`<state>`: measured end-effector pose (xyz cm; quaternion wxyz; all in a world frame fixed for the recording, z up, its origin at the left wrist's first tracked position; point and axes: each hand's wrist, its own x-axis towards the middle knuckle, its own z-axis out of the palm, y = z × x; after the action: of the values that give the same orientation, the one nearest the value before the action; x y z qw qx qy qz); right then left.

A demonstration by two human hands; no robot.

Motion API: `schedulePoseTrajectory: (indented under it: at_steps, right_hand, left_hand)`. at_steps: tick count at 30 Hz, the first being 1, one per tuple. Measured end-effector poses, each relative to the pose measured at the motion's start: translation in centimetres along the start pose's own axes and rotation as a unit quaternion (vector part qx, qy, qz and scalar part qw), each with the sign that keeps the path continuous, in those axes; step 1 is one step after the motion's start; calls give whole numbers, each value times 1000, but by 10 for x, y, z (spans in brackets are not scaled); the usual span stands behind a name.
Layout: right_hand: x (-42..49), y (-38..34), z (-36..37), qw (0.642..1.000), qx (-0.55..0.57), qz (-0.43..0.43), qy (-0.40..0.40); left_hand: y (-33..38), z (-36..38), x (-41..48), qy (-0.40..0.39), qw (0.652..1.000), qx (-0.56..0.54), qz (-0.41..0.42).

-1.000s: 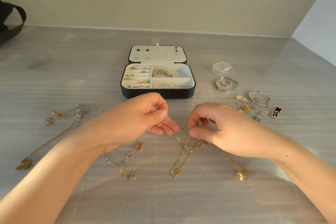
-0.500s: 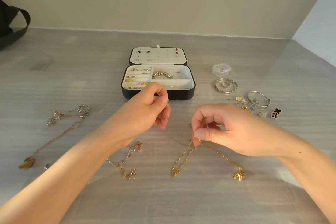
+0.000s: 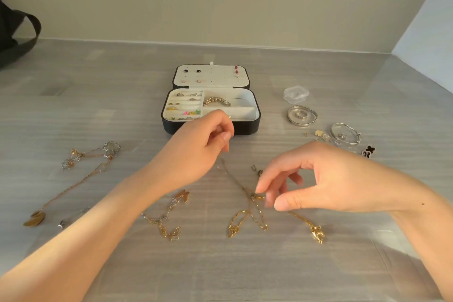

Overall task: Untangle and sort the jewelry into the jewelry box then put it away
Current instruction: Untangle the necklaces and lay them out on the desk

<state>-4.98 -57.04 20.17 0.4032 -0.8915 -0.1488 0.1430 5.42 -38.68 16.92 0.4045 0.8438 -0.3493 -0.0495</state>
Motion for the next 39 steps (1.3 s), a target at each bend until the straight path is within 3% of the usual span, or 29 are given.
schedulePoseTrajectory:
  at_steps: [8,12,15,24,30,32,36,39]
  right_hand:
    - [-13,9,1,977,-175,90,83]
    - [-33,8,12,954,-256,141,70]
    - [-40,6,20,955,-244,154,72]
    - [-61,13,15,944,-267,174,86]
    - [-59,11,6,952,-232,190,56]
    - [-49,8,4,958,-206,181,89]
    - [-7,2,8,949,-198,164,184]
    - [26,-2,16,935,-234,221,145]
  left_hand:
    - [-4,-3,-17,50,982,171,59]
    - [17,4,-37,-52,992,109,20]
    - [25,12,-46,-123,983,130,33]
    - [20,-9,-62,-163,979,117,25]
    - [16,-18,-66,-192,968,160,18]
    - [17,-20,-64,-202,963,178,20]
    - [25,-16,-55,-151,973,172,23]
    - [33,-3,-48,-116,981,155,18]
